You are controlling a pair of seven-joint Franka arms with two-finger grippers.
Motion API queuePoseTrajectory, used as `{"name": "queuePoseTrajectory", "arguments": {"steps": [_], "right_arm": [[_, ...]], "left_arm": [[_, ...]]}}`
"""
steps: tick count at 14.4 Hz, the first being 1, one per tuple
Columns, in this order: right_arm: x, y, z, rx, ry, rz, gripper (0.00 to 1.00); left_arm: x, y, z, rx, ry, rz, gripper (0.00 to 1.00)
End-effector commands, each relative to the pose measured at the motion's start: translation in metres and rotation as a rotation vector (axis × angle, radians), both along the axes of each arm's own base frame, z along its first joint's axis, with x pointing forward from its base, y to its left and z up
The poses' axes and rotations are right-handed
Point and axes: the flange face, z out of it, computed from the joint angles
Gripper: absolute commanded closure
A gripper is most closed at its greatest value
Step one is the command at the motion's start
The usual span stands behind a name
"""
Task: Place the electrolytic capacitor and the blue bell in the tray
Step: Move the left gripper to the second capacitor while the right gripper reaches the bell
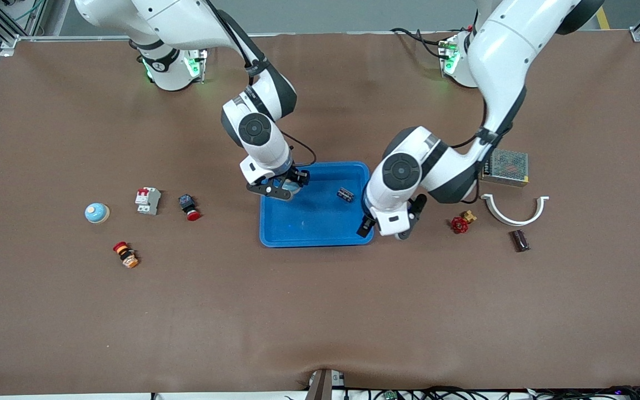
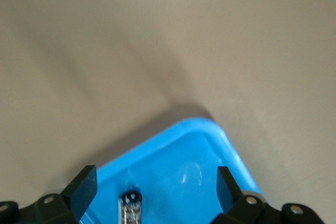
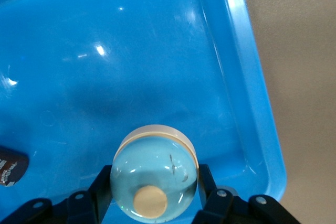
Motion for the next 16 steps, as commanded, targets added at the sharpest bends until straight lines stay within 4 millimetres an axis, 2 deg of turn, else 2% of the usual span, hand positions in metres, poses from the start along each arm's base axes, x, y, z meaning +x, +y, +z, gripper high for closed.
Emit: {"name": "queuePoseTrajectory", "arguments": {"steps": [1, 5, 10, 11, 12, 13, 15, 16], "right_arm": [[-0.003, -0.002, -0.009, 0.000, -0.020, -0.016, 0.61], [-0.004, 0.000, -0.023, 0.005, -0.035, -0.015, 0.61], [-0.006, 0.004, -0.030, 0.010, -0.046, -0.011, 0.58], [-0.006, 0.004, -0.029, 0.011, -0.047, -0.011, 0.42], [-0.006, 0.003, -0.029, 0.011, -0.047, -0.012, 0.05], [-0.005, 0.004, -0.028, 0.012, -0.048, -0.014, 0.00], [-0.004, 0.004, -0.019, 0.015, -0.050, -0.011, 0.00], [-0.004, 0.006, -0.008, 0.023, -0.056, -0.007, 0.00]], "left_arm": [[0.016, 0.040, 0.023, 0.036, -0.017, -0.078, 0.00], [0.034, 0.093, 0.040, 0.061, 0.003, -0.158, 0.00], [0.061, 0.179, 0.038, 0.062, 0.037, -0.230, 0.00], [0.065, 0.195, 0.036, 0.059, 0.040, -0.252, 0.00], [0.068, 0.206, 0.036, 0.056, 0.040, -0.256, 0.00], [0.071, 0.219, 0.035, 0.064, 0.040, -0.256, 0.00], [0.076, 0.252, 0.023, 0.137, 0.043, -0.290, 0.00], [0.077, 0.266, 0.008, 0.169, 0.060, -0.305, 0.00]]}}
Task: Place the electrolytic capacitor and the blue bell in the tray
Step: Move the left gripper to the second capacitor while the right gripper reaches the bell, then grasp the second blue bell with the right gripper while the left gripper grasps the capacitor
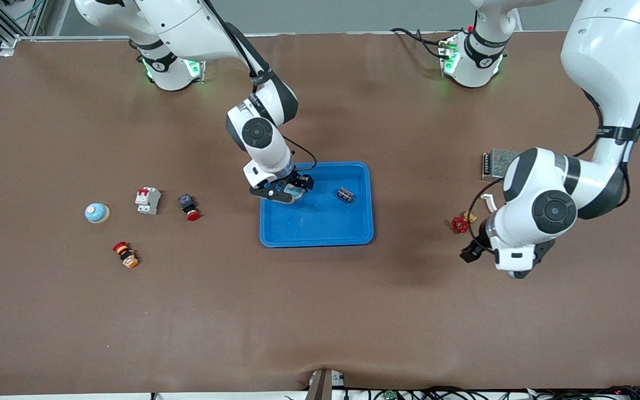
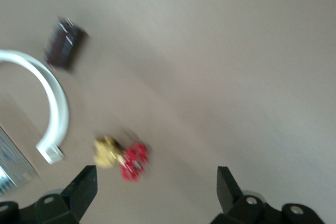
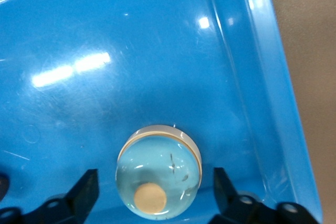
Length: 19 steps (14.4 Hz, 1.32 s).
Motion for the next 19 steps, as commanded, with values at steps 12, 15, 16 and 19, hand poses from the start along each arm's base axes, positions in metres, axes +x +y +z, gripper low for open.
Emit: {"name": "queuePoseTrajectory", "arguments": {"steps": [12, 15, 16, 19], "right_arm": [[0.074, -0.192, 0.215, -0.203, -0.015, 0.534, 0.00], [0.106, -0.296, 0.224, -0.184, -0.032, 0.827, 0.00], [0.116, -0.332, 0.225, -0.178, -0.046, 0.910, 0.00], [0.130, -0.408, 0.223, -0.190, -0.095, 1.082, 0.00]], "left_arm": [[-0.004, 0.139, -0.105, 0.089, -0.011, -0.173, 0.00], [-0.011, 0.141, -0.118, 0.076, -0.006, -0.203, 0.05], [-0.014, 0.144, -0.121, 0.080, 0.000, -0.209, 0.09], [-0.019, 0.149, -0.128, 0.112, 0.011, -0.243, 0.21]]}}
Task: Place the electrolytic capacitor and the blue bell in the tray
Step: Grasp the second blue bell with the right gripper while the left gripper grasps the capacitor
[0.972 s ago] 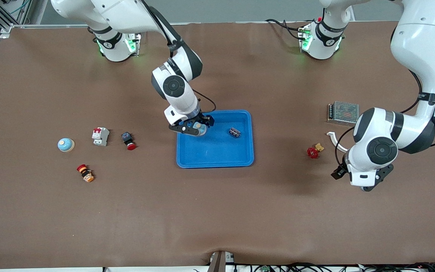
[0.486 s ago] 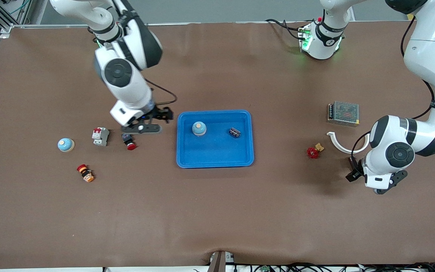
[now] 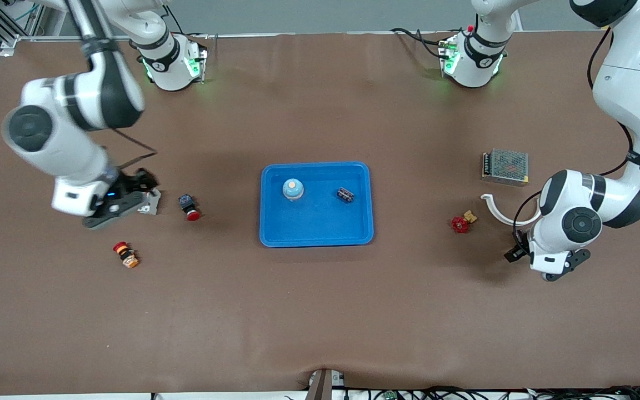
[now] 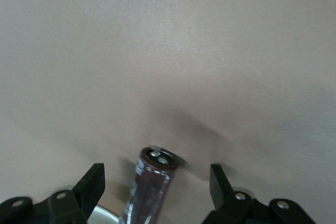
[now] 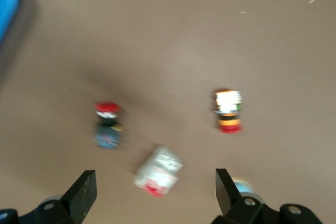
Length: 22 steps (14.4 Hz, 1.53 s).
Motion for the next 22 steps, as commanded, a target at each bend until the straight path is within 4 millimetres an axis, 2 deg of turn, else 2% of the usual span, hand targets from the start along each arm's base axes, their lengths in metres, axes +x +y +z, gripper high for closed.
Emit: {"name": "queuePoseTrajectory", "arguments": {"steps": [1, 2, 3, 4, 5, 6, 8, 10, 12, 15, 16, 19, 22], "right_arm": [[0.005, -0.041, -0.005, -0.014, -0.029, 0.190, 0.00], [0.006, -0.060, -0.011, -0.016, -0.031, 0.228, 0.00], [0.008, -0.079, -0.022, -0.018, -0.025, 0.258, 0.00], [0.009, -0.097, -0.032, -0.021, -0.025, 0.293, 0.00], [0.009, -0.115, -0.044, -0.021, -0.022, 0.317, 0.00], [0.008, -0.130, -0.054, -0.019, -0.025, 0.324, 0.00], [0.009, -0.147, -0.071, -0.022, -0.034, 0.354, 0.00], [-0.005, -0.163, -0.096, -0.016, -0.025, 0.345, 0.00], [-0.023, -0.166, -0.123, -0.017, -0.039, 0.337, 0.00], [-0.042, -0.169, -0.147, -0.021, -0.061, 0.332, 0.00], [-0.045, -0.171, -0.150, -0.020, -0.058, 0.327, 0.00], [-0.048, -0.184, -0.165, -0.019, -0.052, 0.328, 0.00], [-0.051, -0.194, -0.183, -0.020, -0.055, 0.325, 0.00]], "left_arm": [[-0.006, 0.003, -0.001, 0.015, -0.006, -0.042, 0.28], [-0.007, 0.001, -0.002, 0.016, -0.001, -0.044, 0.40], [-0.008, 0.001, -0.002, 0.017, 0.000, -0.044, 0.61], [-0.007, 0.000, -0.001, 0.017, -0.002, -0.046, 0.87], [-0.006, -0.004, 0.002, 0.019, -0.005, -0.050, 1.00], [-0.005, -0.009, 0.005, 0.020, -0.009, -0.050, 1.00], [0.001, -0.017, 0.018, 0.020, -0.033, -0.055, 1.00], [0.006, -0.027, 0.029, 0.013, -0.051, -0.058, 1.00], [0.008, -0.040, 0.041, 0.006, -0.062, -0.074, 1.00], [0.013, -0.061, 0.065, -0.003, -0.071, -0.083, 1.00], [0.017, -0.066, 0.079, 0.008, -0.071, -0.087, 1.00], [0.022, -0.101, 0.118, 0.016, -0.046, -0.082, 1.00], [0.016, -0.133, 0.132, -0.003, -0.063, -0.020, 1.00]]}}
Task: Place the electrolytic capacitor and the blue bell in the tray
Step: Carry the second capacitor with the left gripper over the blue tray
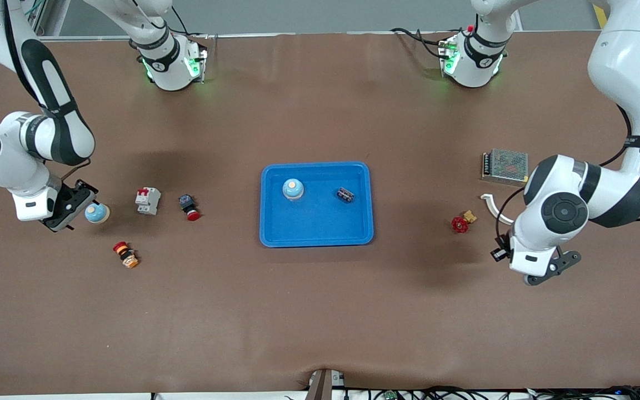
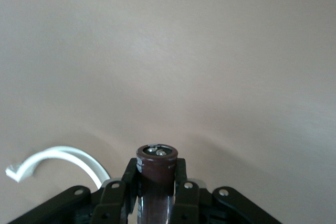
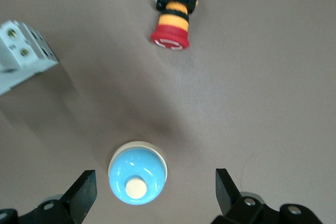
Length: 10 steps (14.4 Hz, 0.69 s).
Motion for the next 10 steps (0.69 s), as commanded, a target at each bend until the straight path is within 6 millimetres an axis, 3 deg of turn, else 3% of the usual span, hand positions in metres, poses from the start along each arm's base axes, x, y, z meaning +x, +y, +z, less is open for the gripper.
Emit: {"name": "queuePoseTrajectory", "arguments": {"steps": [1, 3, 10], "right_arm": [[-0.004, -0.005, -0.018, 0.007, -0.005, 0.014, 0.00], [-0.007, -0.010, -0.031, 0.010, 0.002, 0.008, 0.00], [-0.020, -0.010, -0.054, 0.013, 0.001, 0.008, 0.00]], "left_arm": [[-0.006, -0.027, 0.014, -0.013, -0.006, 0.039, 1.00], [-0.011, -0.048, 0.019, -0.071, 0.001, 0.094, 1.00], [-0.043, -0.174, 0.015, -0.112, -0.017, 0.260, 1.00]]}}
